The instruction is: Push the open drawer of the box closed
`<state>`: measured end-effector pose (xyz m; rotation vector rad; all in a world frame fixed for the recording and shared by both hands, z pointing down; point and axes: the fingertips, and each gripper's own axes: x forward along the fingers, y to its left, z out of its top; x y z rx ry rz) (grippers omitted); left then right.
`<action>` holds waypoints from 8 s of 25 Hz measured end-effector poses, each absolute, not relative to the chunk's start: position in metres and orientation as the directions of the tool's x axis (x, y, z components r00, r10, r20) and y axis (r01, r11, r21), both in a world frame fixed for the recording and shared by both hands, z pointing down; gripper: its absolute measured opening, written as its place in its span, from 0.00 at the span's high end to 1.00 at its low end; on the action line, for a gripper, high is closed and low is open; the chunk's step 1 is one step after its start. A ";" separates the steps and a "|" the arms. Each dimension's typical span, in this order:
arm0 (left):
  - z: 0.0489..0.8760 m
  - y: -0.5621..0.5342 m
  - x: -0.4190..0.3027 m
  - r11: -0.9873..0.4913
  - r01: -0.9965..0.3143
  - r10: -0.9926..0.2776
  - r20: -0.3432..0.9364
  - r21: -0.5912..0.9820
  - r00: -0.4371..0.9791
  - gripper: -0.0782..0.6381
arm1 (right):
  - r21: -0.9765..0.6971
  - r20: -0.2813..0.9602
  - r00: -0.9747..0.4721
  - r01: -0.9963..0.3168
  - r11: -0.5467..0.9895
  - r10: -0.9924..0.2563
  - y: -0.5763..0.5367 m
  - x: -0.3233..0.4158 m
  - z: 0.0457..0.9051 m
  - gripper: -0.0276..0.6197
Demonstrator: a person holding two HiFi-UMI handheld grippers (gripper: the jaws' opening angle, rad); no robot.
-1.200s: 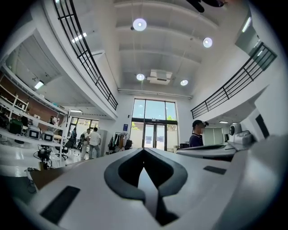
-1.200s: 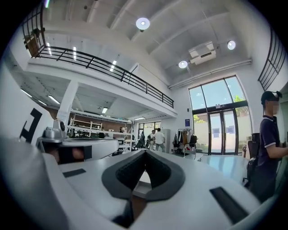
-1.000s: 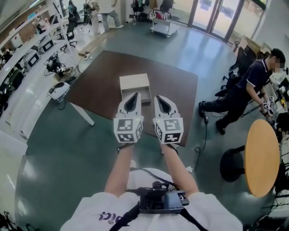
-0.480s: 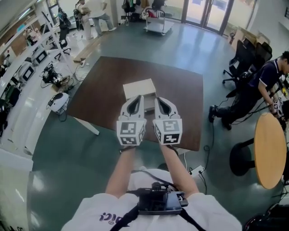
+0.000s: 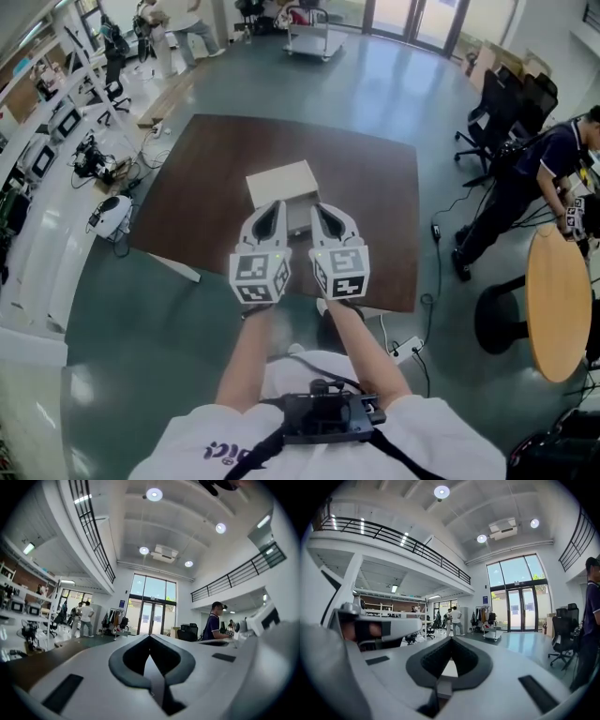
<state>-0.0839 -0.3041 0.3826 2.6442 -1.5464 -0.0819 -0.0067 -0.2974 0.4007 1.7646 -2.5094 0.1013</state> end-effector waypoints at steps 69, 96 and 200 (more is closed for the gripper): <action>0.542 -0.399 -0.095 -0.427 -0.891 -0.880 0.158 0.155 0.449 0.88 | -0.193 0.411 -0.461 -0.887 0.420 -0.786 -0.364 0.011 0.613 0.95; 0.648 -0.412 -0.118 -0.298 -0.935 -0.863 0.364 0.192 0.350 0.88 | -0.287 0.653 -0.486 -0.869 0.404 -0.581 -0.403 -0.023 0.769 0.60; 0.400 -0.238 -0.060 -0.463 -0.883 -0.876 -0.118 -0.075 0.468 0.88 | 0.067 -0.184 -0.397 -0.918 0.391 -0.899 -0.242 0.003 0.376 0.95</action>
